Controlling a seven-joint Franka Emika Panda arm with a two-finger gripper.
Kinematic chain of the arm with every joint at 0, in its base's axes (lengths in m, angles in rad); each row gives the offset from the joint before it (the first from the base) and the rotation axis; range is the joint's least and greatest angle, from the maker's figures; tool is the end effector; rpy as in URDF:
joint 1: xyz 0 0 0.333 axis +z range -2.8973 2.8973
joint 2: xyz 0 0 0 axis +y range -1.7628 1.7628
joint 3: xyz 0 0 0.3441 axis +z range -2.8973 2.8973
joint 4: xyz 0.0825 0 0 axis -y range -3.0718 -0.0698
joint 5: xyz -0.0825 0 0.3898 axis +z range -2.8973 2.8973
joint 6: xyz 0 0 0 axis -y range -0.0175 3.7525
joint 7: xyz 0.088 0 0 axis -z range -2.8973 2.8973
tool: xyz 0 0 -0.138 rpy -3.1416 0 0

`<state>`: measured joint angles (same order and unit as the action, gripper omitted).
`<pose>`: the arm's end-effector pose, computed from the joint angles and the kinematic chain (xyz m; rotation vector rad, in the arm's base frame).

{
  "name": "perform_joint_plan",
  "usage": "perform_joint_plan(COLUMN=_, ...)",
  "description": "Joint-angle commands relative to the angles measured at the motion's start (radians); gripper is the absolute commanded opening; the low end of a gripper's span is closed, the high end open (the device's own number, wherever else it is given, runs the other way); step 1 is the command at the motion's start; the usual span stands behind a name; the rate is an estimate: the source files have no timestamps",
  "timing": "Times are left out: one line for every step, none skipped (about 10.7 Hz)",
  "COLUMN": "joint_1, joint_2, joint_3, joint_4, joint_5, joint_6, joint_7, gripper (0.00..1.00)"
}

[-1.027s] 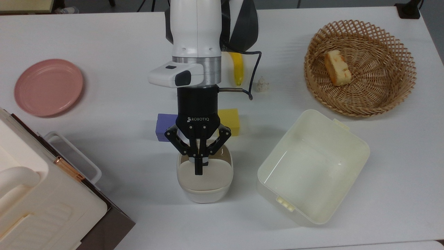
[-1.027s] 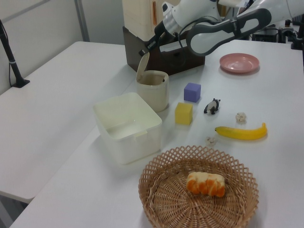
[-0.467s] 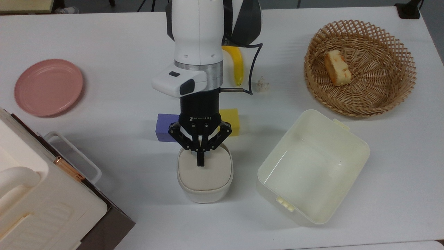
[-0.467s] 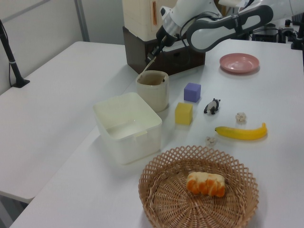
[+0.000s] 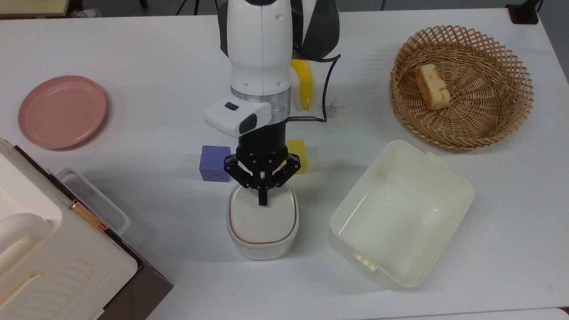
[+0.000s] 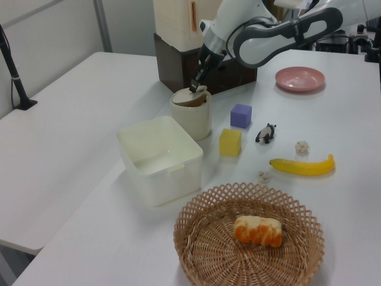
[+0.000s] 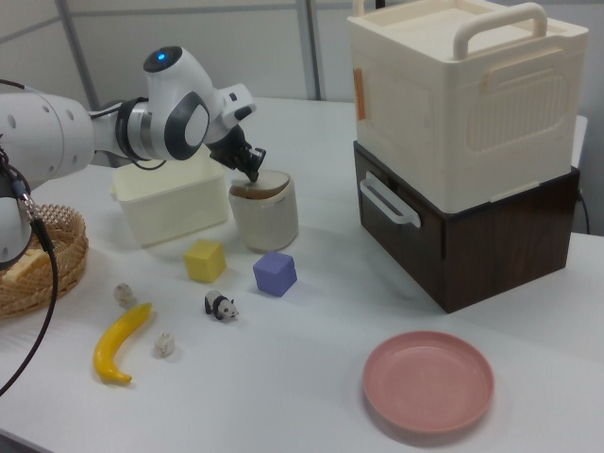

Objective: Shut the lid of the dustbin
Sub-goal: 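Push the open lid down onto the dustbin rim with the gripper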

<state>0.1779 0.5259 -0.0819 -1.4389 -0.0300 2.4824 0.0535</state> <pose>0.7754 0.0873 0.4404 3.0111 0.1254 0.8051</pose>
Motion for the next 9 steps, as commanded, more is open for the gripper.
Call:
perform_joint_plan(joint_1=0.020, joint_2=0.017, joint_3=-0.007, joint_4=-0.051, joint_5=0.021, joint_6=-0.014, joint_7=-0.029, gripper=0.00)
perform_joint_plan(joint_1=0.021, joint_2=0.029, joint_3=-0.007, joint_4=-0.049, joint_5=0.021, joint_6=-0.008, joint_7=-0.027, gripper=0.00)
perform_joint_plan(joint_1=0.020, joint_2=0.029, joint_3=-0.007, joint_4=-0.048, joint_5=0.021, joint_6=-0.007, joint_7=-0.026, gripper=0.00)
perform_joint_plan(joint_1=0.015, joint_2=0.020, joint_3=-0.007, joint_4=-0.041, joint_5=0.025, joint_6=-0.011, joint_7=-0.023, gripper=0.00)
perform_joint_plan(joint_1=0.012, joint_2=-0.009, joint_3=-0.007, joint_4=-0.040, joint_5=0.027, joint_6=-0.022, joint_7=-0.023, gripper=0.00)
perform_joint_plan(joint_1=0.008, joint_2=-0.041, joint_3=-0.007, joint_4=-0.040, joint_5=0.027, joint_6=-0.063, joint_7=-0.023, gripper=0.00)
perform_joint_plan(joint_1=0.005, joint_2=-0.079, joint_3=-0.009, joint_4=-0.038, joint_5=0.027, joint_6=-0.121, joint_7=-0.024, gripper=0.00)
perform_joint_plan(joint_1=-0.008, joint_2=-0.119, joint_3=-0.009, joint_4=-0.038, joint_5=0.027, joint_6=-0.173, joint_7=-0.026, gripper=0.00)
perform_joint_plan(joint_1=-0.011, joint_2=-0.156, joint_3=-0.009, joint_4=-0.038, joint_5=0.025, joint_6=-0.225, joint_7=-0.027, gripper=0.00)
